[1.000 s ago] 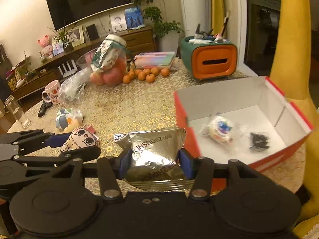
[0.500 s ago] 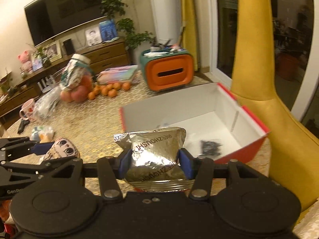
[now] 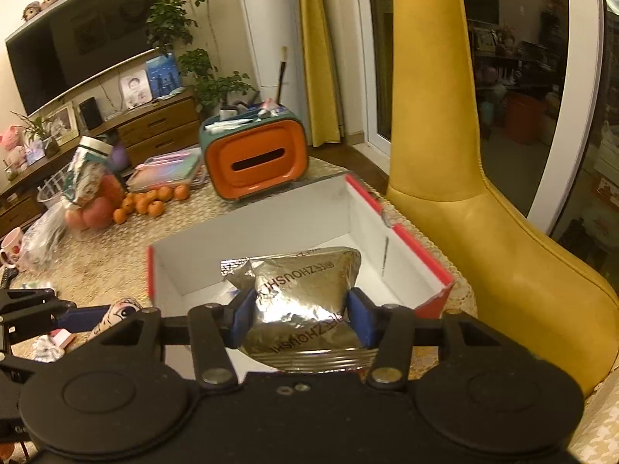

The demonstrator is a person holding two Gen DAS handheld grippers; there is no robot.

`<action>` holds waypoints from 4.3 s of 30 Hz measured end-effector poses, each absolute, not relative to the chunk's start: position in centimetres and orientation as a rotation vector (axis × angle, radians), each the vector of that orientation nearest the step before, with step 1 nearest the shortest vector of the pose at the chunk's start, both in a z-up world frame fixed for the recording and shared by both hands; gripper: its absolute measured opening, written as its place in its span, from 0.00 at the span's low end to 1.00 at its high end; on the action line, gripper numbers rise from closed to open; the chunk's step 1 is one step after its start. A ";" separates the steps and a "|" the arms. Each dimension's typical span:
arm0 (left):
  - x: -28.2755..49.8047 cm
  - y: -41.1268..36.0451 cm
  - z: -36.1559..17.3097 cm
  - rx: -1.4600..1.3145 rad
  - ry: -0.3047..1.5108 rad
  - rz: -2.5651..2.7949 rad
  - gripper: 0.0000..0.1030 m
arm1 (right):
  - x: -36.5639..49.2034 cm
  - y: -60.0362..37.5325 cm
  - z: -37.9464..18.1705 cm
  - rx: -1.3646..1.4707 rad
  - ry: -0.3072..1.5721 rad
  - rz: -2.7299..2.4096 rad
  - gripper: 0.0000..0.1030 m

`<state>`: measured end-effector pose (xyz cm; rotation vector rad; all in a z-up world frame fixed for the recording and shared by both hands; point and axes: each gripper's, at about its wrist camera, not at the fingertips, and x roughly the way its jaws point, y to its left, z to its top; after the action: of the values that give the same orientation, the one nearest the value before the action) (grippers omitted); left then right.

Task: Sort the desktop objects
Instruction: 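Carry the plush keychain and silver foil packet over the red box, then open both tools to drop the keychain and foil packet into the box, then withdraw both tools from the box toward the remaining table items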

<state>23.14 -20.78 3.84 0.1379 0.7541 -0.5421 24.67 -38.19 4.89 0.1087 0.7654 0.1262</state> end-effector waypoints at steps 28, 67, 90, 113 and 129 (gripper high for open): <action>31.9 -26.0 -3.5 0.203 1.035 -0.521 0.45 | 35.7 -37.3 -3.9 0.061 0.940 0.046 0.50; 31.5 -23.8 -3.1 0.076 1.078 -0.506 0.63 | 34.1 -36.3 -1.9 0.020 0.928 0.098 0.63; 22.4 -17.5 2.8 0.048 0.835 -0.472 0.63 | 25.8 -34.4 3.3 -0.003 0.805 0.193 0.65; 15.9 -4.6 2.5 -0.107 0.756 -0.328 0.83 | 20.1 -25.9 3.3 -0.042 0.733 0.318 0.77; 14.3 5.9 1.0 -0.085 0.714 -0.140 1.00 | 19.8 -15.3 0.5 -0.181 0.740 0.477 0.80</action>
<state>14.34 5.88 1.05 -0.0852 0.7144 -0.1400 19.80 -15.34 0.49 -0.1811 0.7403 0.4768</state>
